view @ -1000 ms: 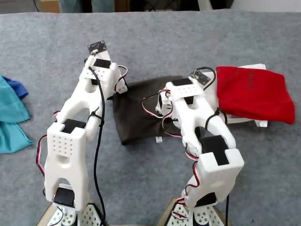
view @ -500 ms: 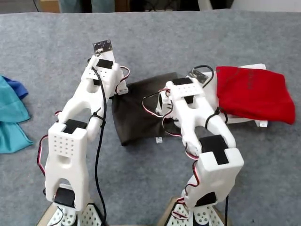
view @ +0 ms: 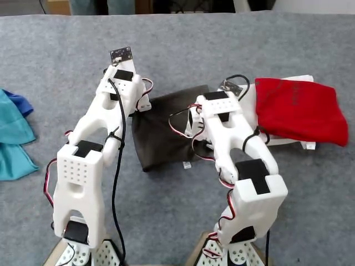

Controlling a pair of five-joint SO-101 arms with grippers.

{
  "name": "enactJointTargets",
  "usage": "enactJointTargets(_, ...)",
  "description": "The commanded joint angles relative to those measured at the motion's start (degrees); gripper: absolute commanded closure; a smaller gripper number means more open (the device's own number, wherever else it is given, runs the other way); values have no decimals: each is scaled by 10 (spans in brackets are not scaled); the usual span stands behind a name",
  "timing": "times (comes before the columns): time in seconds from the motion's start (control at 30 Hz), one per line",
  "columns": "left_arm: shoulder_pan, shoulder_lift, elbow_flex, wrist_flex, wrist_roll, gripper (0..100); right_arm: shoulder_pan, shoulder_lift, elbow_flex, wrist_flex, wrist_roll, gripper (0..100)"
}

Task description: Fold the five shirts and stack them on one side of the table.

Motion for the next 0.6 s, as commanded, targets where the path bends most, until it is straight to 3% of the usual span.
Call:
enactJointTargets(0.0,-1,-5,1,5,-5,972,-5,17,5,17,17,972)
enactJointTargets(0.23,4,-6,-70,16,-3,973,4,-78,6,32,66,972)
enactJointTargets(0.57,10,-2,-279,136,-3,973,69,-192,-1,32,82,973)
